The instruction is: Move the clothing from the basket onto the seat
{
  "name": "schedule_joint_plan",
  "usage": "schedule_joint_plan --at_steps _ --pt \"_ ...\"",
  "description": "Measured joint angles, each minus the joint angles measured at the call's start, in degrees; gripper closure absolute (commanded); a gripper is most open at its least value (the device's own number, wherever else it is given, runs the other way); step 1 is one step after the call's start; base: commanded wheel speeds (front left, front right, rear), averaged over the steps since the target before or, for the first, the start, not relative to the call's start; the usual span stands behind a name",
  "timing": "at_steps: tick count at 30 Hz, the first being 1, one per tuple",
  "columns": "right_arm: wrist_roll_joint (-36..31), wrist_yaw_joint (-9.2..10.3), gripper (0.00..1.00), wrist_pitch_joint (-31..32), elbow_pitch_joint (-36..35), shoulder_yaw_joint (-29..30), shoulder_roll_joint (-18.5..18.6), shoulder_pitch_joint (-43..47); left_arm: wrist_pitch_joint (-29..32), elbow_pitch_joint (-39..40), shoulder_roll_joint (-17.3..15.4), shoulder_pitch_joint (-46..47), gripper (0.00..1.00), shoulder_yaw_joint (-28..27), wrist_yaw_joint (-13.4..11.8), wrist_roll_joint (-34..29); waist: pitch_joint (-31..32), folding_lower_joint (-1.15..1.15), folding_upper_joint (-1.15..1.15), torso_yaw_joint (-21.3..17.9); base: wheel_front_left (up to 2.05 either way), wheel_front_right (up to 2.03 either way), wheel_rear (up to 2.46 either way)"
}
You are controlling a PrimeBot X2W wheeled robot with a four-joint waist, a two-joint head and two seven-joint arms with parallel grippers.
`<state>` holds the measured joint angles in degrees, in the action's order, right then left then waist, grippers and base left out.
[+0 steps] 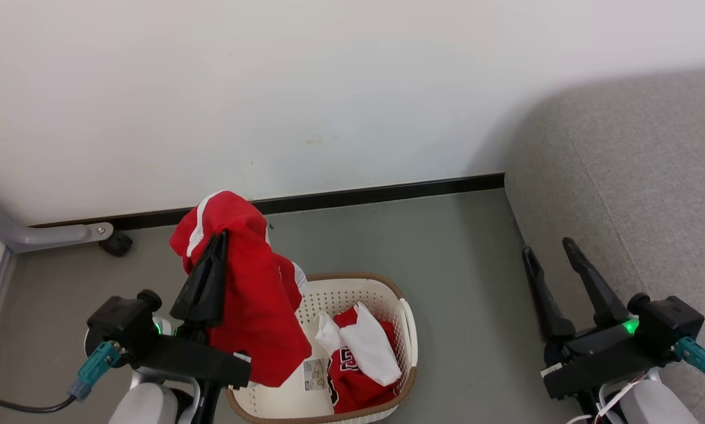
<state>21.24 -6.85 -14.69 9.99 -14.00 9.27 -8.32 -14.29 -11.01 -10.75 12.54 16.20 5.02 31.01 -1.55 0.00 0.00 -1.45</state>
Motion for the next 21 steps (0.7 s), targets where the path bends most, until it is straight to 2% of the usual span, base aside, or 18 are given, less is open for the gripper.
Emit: schedule_joint_plan --at_steps 9,16,21 --pt "0.00 -0.21 0.00 -0.01 0.63 -6.42 -1.00 -2.43 2.52 1.12 -0.08 6.20 1.00 1.72 0.02 -1.01 -0.97 0.00 0.00 0.09 0.00 0.00 0.00" --pt "0.66 -0.21 0.00 0.00 0.96 -17.85 -1.03 -6.12 4.89 -0.25 0.31 11.08 1.00 2.97 0.10 -1.54 -1.44 0.00 0.00 0.47 0.00 0.00 0.00" --pt "0.99 -0.22 0.00 0.51 2.53 -25.12 -0.90 -9.39 6.21 -1.42 1.88 13.71 1.00 3.67 0.12 -1.51 -1.78 0.00 0.00 0.79 0.00 0.00 0.00"
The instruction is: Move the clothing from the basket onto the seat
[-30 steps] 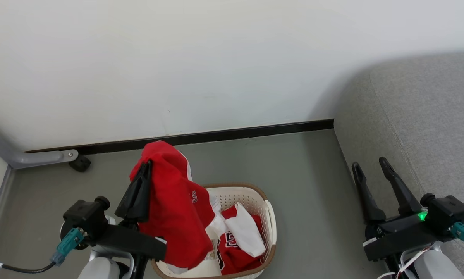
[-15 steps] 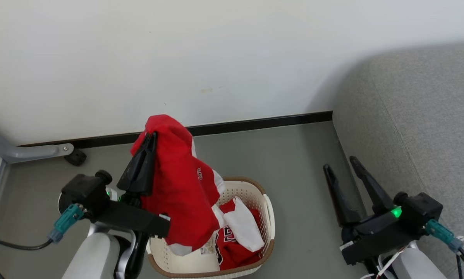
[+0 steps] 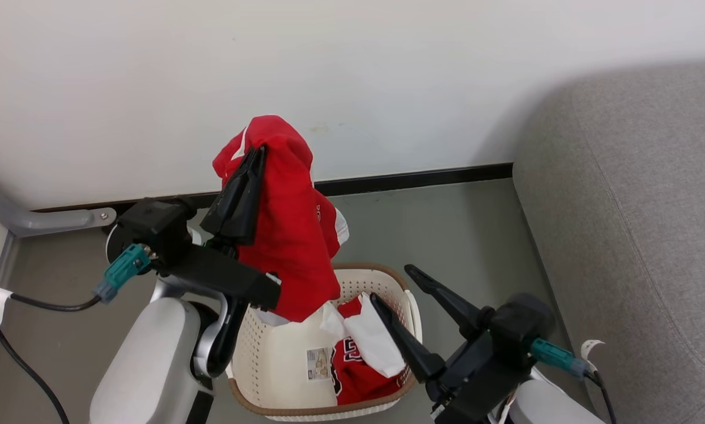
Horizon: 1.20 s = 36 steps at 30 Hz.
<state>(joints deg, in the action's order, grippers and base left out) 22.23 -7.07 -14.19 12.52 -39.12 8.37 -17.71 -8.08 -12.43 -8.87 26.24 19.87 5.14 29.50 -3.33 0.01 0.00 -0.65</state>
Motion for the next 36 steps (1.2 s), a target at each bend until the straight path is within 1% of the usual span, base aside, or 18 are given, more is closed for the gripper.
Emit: schedule_joint_plan --at_steps 2,6,10,16,17,23,31,36 --pt "0.42 0.00 0.00 0.08 1.36 -2.22 0.07 -1.42 0.19 -0.31 0.40 1.00 1.00 0.25 0.43 0.09 -0.14 0.00 0.00 0.15 0.00 0.00 0.00" --pt "0.54 0.00 0.00 0.56 4.61 -6.17 0.14 -4.44 0.75 -1.10 1.20 3.00 1.00 0.42 0.46 0.90 -0.38 0.00 0.00 0.54 0.00 0.00 0.00" --pt "0.62 0.00 0.00 0.86 8.38 -8.92 0.08 -7.72 1.04 -1.48 1.70 4.36 1.00 0.82 0.49 1.27 -0.57 0.00 0.00 0.96 0.00 0.00 0.00" --pt "2.65 0.00 0.00 0.74 14.59 -10.04 -0.78 -11.07 1.64 -1.12 2.35 5.11 1.00 1.59 0.99 2.12 -0.78 0.00 0.00 1.84 0.00 0.00 0.00" --pt "2.65 0.00 0.00 0.74 14.59 -10.04 -0.78 -11.07 1.64 -1.12 2.35 5.11 1.00 1.59 0.99 2.12 -0.78 0.00 0.00 1.84 0.00 0.00 0.00" --pt "4.98 0.00 0.00 0.49 21.34 -11.85 -2.29 -16.06 2.56 0.07 4.78 5.13 1.00 4.92 1.47 3.57 -0.88 0.00 0.00 3.19 0.00 0.00 0.00" --pt "7.62 0.00 0.00 0.45 27.76 -16.52 -3.96 -20.50 3.46 0.09 5.09 5.11 1.00 7.01 1.49 5.41 -0.61 0.00 0.00 4.84 0.00 0.00 0.00" --pt "9.60 -0.01 0.00 0.41 29.78 -17.47 -4.33 -20.85 3.90 0.96 5.14 4.97 1.00 7.39 1.49 5.64 -0.46 0.00 0.00 5.28 0.00 0.00 0.00"
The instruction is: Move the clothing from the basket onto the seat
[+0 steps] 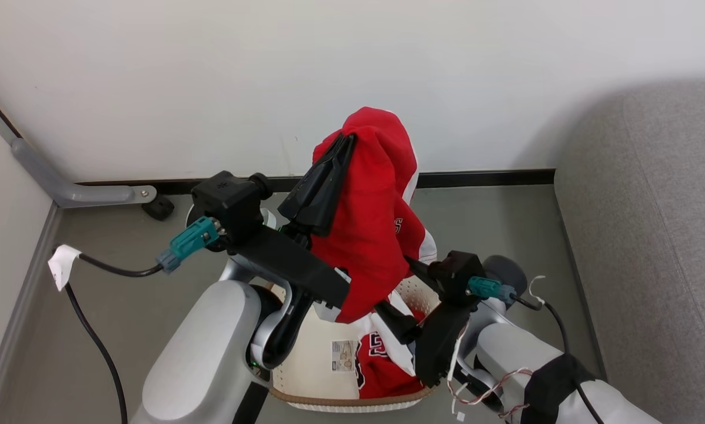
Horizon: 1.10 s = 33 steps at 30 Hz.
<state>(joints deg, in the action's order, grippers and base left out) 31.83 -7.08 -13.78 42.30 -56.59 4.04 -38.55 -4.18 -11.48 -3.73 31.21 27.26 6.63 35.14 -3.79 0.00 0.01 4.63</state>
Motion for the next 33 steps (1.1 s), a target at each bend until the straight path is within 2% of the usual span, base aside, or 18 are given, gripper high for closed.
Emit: schedule_joint_plan --at_steps 3,4,5,15,26,33 --pt "1.57 0.00 0.00 -0.27 1.01 -0.11 -0.02 -0.69 0.04 -0.20 0.00 -0.42 1.00 -0.10 0.00 0.76 0.10 0.00 0.00 0.15 0.00 0.00 0.00" --pt "1.82 0.00 0.52 -0.44 1.15 -0.26 -0.02 -1.01 0.04 -0.27 -0.01 -0.84 1.00 -0.21 0.01 0.98 0.14 0.00 0.00 0.19 0.00 0.00 0.00" --pt "2.18 0.00 0.99 -0.44 1.25 -0.38 -0.04 -1.23 0.04 -0.41 -0.03 -1.38 1.00 -0.23 0.01 1.13 0.18 0.00 0.00 0.21 0.00 0.00 0.00" --pt "6.41 0.00 1.00 -0.46 1.21 -0.35 -0.05 -1.99 0.04 -0.18 -0.37 -3.80 1.00 -0.85 0.01 2.37 0.52 0.00 0.00 0.08 0.00 0.00 0.00" --pt "9.44 0.01 1.00 -0.49 -1.30 8.38 0.25 -1.03 -0.04 -0.10 -3.49 -8.42 1.00 -2.26 -0.04 3.11 0.75 0.00 0.00 -0.87 0.00 0.00 0.00" --pt "9.03 0.01 1.00 -0.48 -4.03 10.43 1.64 -0.33 -0.22 -1.07 -4.32 -10.40 1.00 -2.21 -0.15 3.09 0.88 0.00 0.00 -2.02 0.00 0.00 0.00"
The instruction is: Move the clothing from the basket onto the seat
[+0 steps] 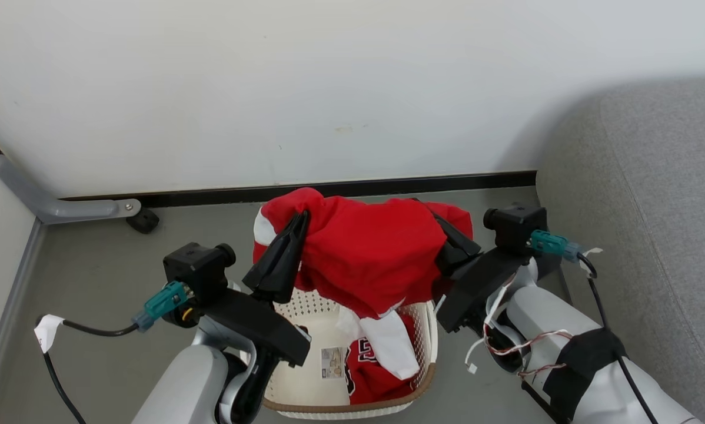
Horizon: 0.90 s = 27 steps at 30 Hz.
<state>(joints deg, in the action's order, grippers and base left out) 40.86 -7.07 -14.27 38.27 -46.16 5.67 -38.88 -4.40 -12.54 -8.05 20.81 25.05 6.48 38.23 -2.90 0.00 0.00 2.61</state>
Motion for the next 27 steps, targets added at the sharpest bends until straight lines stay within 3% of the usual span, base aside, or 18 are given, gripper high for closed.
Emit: schedule_joint_plan --at_steps 2,3,4,6,10,20,27 --pt "-0.33 0.00 1.00 -0.01 -0.94 0.74 0.66 0.29 0.03 -0.34 -0.05 -0.10 1.00 0.52 0.01 -0.07 0.08 0.00 0.00 -0.24 0.00 0.00 0.00" --pt "-0.65 0.00 1.00 -0.01 -1.35 1.10 0.92 0.54 0.18 -0.47 -0.04 -0.23 0.71 0.93 0.01 -0.08 0.12 0.00 0.00 -0.36 0.00 0.00 0.00" --pt "-0.66 -0.01 1.00 0.00 -1.77 1.70 1.12 0.91 0.26 -0.55 -0.01 -0.39 0.51 1.31 0.01 -0.08 0.17 0.00 0.00 -0.48 0.00 0.00 0.00" --pt "-0.70 -0.01 1.00 -0.01 -2.75 3.20 1.99 1.60 0.29 -0.55 0.08 -0.96 0.03 1.89 0.01 -0.08 0.26 0.00 0.00 -0.72 0.00 0.00 0.00" --pt "-1.97 0.00 1.00 -0.01 -4.61 5.59 4.34 2.75 0.29 -0.41 -0.29 -2.27 0.00 2.08 0.03 -0.08 0.39 0.00 0.00 -1.35 0.00 0.00 0.00" --pt "-4.76 0.04 1.00 -0.01 -9.55 9.27 6.06 8.10 0.34 0.64 -1.16 -3.83 0.00 3.96 0.14 -0.08 0.62 0.00 0.00 -4.14 0.00 0.00 0.00" --pt "-6.67 1.51 1.00 -0.01 -14.07 12.57 8.25 11.39 0.16 1.16 -2.05 -3.99 0.00 4.06 0.15 -1.05 0.72 0.00 0.00 -6.81 0.00 0.00 0.00"
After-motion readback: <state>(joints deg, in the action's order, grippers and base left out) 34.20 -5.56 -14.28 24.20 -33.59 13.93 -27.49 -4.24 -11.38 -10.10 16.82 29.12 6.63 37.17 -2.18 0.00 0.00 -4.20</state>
